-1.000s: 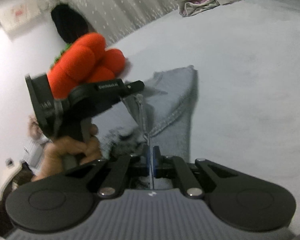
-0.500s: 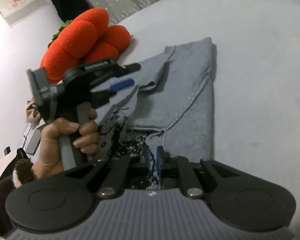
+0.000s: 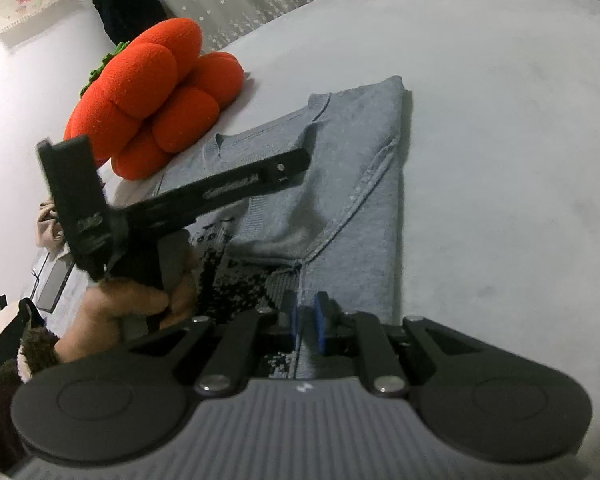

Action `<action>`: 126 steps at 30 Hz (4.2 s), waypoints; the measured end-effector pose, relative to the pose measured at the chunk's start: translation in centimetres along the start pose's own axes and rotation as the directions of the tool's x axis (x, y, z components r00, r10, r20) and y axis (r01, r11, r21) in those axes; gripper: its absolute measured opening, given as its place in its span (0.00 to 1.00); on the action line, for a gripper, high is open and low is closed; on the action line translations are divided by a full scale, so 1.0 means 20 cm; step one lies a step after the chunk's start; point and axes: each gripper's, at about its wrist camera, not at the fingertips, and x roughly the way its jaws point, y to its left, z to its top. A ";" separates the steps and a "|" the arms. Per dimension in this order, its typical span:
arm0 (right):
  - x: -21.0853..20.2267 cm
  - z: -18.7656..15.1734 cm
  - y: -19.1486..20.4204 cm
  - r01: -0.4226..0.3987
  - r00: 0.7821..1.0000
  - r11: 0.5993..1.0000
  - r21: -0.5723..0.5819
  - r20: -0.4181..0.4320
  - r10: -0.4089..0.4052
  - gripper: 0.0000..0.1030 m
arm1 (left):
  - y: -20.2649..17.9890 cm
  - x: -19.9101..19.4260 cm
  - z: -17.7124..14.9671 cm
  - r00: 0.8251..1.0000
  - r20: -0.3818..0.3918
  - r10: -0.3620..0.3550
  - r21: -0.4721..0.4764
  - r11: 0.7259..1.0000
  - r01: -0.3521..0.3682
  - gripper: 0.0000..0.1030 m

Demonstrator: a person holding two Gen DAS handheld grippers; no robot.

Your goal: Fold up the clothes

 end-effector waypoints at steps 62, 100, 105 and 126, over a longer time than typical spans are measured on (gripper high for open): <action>-0.55 -0.75 0.30 0.148 0.970 0.879 -0.454 -0.107 -0.219 0.08 | -0.34 -0.96 -0.80 0.943 -0.135 -0.304 0.026 0.950 0.311 0.37; -0.65 -0.62 0.21 -0.050 0.988 0.975 -0.217 -0.157 0.015 0.15 | -0.23 -1.14 -0.85 0.756 -0.257 -0.603 -0.142 0.797 0.587 0.47; -0.67 -0.63 0.17 -0.029 0.989 0.978 -0.205 -0.148 -0.002 0.15 | -0.31 -1.04 -0.87 0.781 -0.301 -0.548 -0.165 0.836 0.523 0.38; -0.62 -0.65 0.22 -0.056 0.988 0.970 -0.238 -0.156 0.019 0.15 | -0.25 -1.16 -0.88 0.853 -0.274 -0.444 -0.050 0.892 0.449 0.17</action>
